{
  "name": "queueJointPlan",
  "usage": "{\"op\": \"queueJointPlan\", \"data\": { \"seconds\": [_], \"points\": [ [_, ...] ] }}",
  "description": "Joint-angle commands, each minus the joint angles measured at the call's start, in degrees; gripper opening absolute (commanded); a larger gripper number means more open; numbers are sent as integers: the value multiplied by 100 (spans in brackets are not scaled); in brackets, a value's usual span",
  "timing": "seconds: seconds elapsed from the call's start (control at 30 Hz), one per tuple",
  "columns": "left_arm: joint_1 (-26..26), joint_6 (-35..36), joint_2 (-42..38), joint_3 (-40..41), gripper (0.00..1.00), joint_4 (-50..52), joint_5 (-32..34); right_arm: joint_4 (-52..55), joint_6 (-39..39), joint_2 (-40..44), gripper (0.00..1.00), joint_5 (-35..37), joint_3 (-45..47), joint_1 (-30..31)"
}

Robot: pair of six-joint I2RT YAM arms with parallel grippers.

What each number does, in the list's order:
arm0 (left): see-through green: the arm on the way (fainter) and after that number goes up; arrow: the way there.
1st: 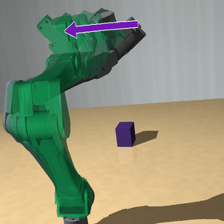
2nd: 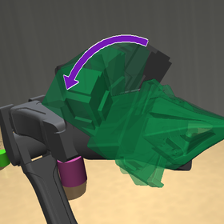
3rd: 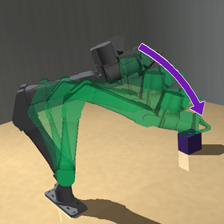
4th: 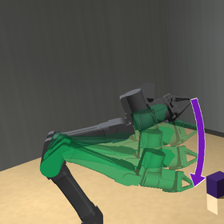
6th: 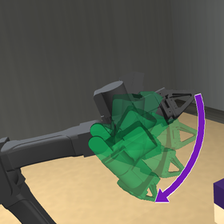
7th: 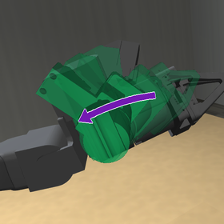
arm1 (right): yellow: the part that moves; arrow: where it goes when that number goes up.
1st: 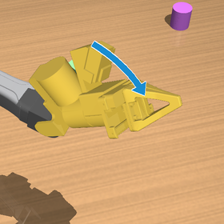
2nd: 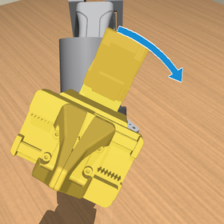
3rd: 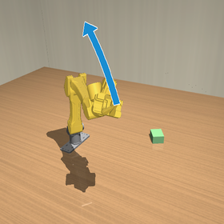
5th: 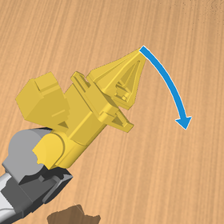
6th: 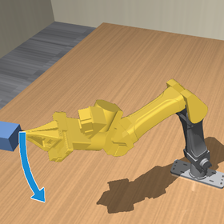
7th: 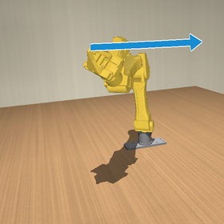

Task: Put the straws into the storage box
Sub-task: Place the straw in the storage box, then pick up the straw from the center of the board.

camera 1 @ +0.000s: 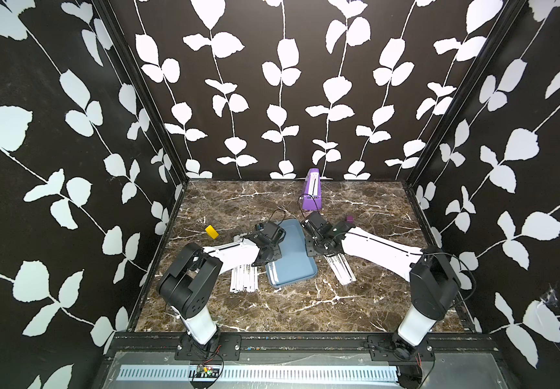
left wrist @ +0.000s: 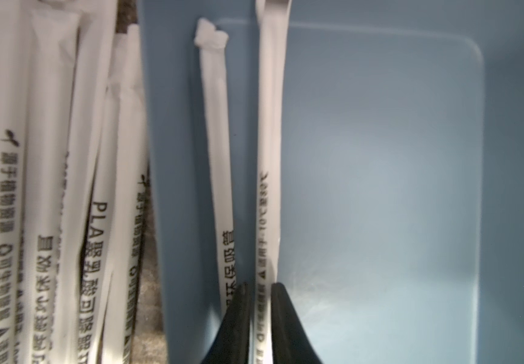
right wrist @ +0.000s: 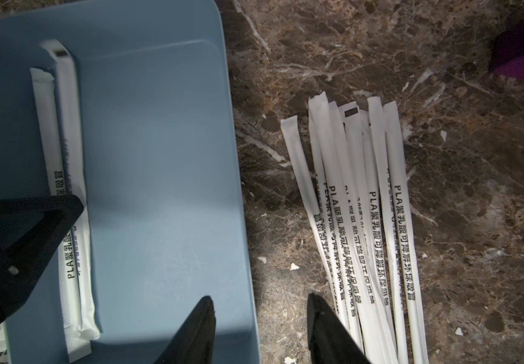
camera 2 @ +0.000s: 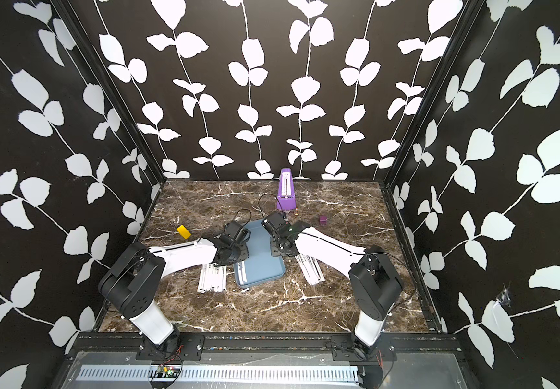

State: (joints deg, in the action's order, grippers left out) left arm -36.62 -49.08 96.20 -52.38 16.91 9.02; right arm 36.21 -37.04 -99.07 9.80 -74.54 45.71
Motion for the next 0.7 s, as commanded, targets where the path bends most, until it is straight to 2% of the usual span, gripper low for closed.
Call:
{"op": "queueJointPlan", "data": {
  "seconds": [0.0, 0.2, 0.4, 0.53, 0.67],
  "points": [
    [-18, 51, -242, -78, 21, 217, 98, -68, 51, -24, 49, -5, -177, -16],
    [-17, 278, -475, -188, 23, 308, 108, -59, 104, 19, 49, -3, -124, -31],
    [-20, 588, -1272, -377, 27, 716, 115, 149, 336, 271, 45, 22, 125, -324],
    [-20, 1048, -2124, -347, 40, 1180, 393, 430, 809, 594, 29, 56, 355, -510],
    [-21, 1508, -3016, -219, 61, 1972, 988, 901, 1250, 650, 25, 136, 539, -511]
  ]
}}
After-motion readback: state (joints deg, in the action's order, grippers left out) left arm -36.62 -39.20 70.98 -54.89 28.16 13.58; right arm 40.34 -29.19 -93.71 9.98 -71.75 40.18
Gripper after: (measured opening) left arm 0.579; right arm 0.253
